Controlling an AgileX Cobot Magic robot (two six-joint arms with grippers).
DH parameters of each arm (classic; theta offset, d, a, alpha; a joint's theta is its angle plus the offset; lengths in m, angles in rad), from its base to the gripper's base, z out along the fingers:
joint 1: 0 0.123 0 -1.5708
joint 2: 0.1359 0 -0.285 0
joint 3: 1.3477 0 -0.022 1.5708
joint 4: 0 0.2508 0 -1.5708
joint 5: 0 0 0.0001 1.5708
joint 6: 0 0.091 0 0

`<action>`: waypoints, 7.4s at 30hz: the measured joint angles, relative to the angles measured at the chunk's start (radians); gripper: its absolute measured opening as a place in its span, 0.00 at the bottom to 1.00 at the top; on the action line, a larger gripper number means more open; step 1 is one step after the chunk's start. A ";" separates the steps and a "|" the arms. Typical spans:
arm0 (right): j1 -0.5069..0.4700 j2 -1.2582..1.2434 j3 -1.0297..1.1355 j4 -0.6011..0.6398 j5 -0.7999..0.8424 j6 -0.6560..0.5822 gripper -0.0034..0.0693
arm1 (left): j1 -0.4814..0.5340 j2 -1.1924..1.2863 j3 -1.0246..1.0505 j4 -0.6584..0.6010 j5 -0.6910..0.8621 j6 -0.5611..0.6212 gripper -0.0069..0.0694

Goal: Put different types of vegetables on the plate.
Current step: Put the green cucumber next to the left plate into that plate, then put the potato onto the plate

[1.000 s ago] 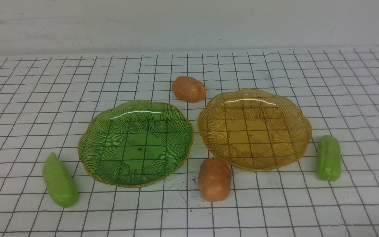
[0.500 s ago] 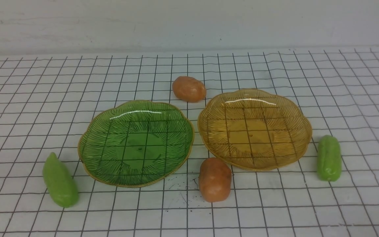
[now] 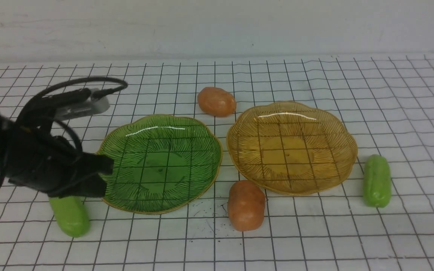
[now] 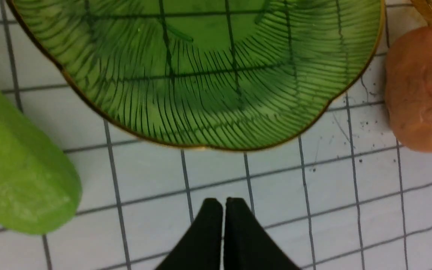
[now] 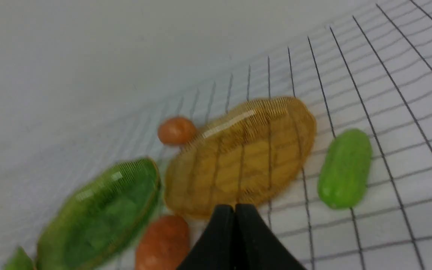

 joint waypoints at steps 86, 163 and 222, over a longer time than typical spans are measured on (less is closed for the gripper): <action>0.000 1.560 -0.694 -0.188 0.014 -0.097 0.92 | -0.079 0.450 -0.481 0.065 0.078 -0.078 0.92; 0.614 1.837 -1.165 -0.196 0.446 0.127 0.84 | -0.079 -0.369 -0.243 0.152 0.359 -0.015 0.08; 0.498 1.607 -1.234 -0.378 0.420 0.047 0.76 | -0.079 -0.369 -0.243 0.152 0.359 0.003 0.08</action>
